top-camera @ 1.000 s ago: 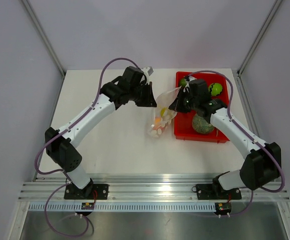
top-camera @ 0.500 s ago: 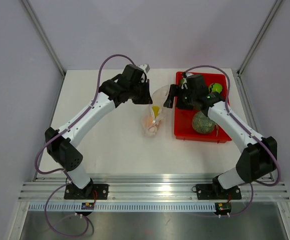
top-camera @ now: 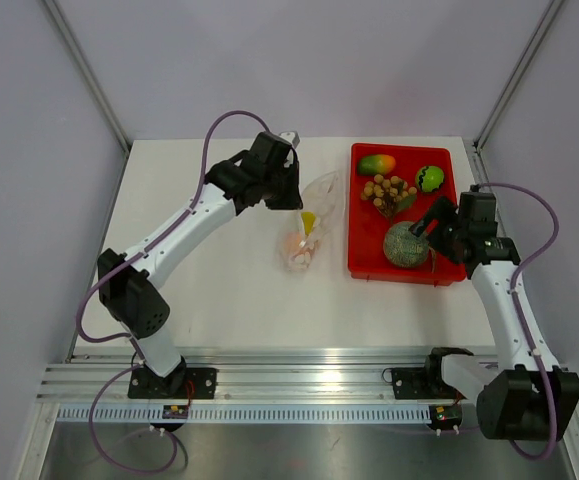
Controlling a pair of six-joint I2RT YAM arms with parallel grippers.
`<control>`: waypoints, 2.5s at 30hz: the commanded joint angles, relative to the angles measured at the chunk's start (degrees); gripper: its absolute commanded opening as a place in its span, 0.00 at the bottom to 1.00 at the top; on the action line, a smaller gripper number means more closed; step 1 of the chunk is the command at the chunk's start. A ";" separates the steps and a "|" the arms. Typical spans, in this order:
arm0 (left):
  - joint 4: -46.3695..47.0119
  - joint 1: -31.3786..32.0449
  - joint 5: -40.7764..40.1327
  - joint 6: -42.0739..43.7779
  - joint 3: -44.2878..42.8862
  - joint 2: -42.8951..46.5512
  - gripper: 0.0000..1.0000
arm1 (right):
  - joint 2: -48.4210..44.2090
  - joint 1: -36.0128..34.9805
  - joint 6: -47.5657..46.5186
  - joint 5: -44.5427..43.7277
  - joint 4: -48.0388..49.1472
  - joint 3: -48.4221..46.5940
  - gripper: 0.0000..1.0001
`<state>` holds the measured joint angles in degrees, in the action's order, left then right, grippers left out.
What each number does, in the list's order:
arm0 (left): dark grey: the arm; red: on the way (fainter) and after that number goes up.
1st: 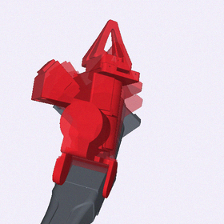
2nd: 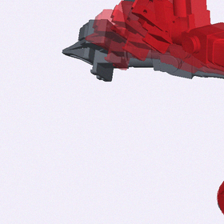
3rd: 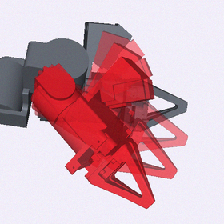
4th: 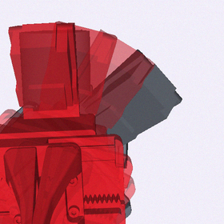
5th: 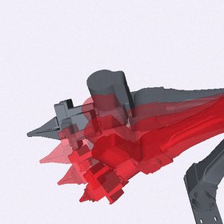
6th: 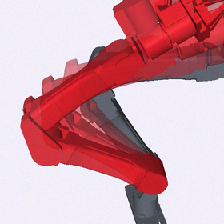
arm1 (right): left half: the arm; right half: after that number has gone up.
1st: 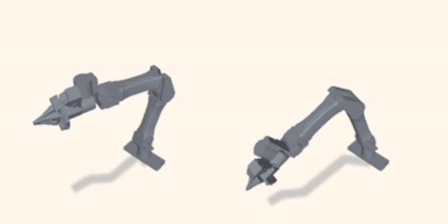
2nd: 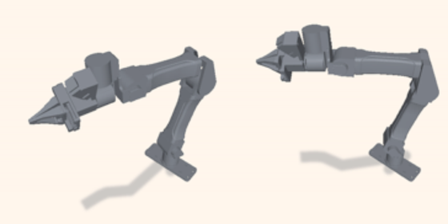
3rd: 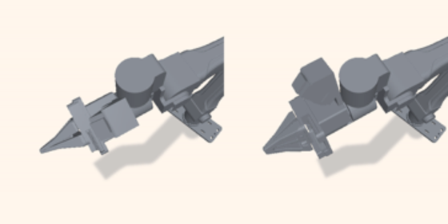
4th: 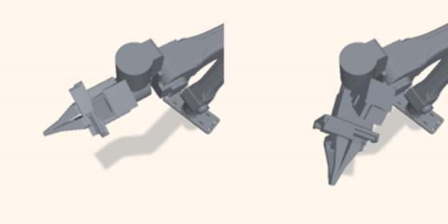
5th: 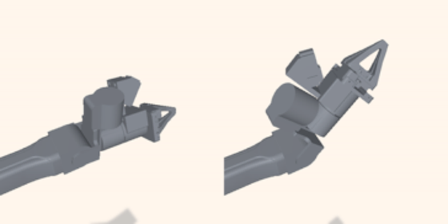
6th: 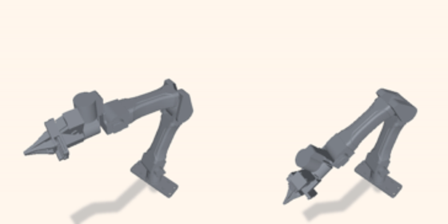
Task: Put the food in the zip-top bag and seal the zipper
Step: Adjust the zipper food storage bag at the center of the board, then pick up the fake fruit from the bin.
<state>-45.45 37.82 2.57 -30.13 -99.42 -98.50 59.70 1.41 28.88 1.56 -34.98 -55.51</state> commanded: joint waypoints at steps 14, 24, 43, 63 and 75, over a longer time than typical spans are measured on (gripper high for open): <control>4.93 -0.03 1.21 -0.72 2.82 1.29 0.00 | 18.69 -1.06 -3.65 15.75 17.05 1.91 0.90; 4.49 -0.03 0.86 -0.28 3.35 1.90 0.00 | 18.81 -6.95 -5.69 9.62 15.65 -2.95 0.90; 5.02 -0.03 2.27 0.16 3.96 2.34 0.00 | 13.33 8.79 38.07 14.08 23.81 11.03 0.73; 6.25 -0.03 3.32 0.60 6.43 4.10 0.00 | 27.22 8.61 55.93 11.79 28.57 10.33 0.67; 6.34 -0.03 2.88 0.42 7.48 5.16 0.00 | 31.09 7.82 55.06 12.59 30.24 8.75 0.17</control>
<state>-41.39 37.85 4.73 -30.46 -92.20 -96.36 90.65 9.76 83.72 13.23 -6.85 -44.60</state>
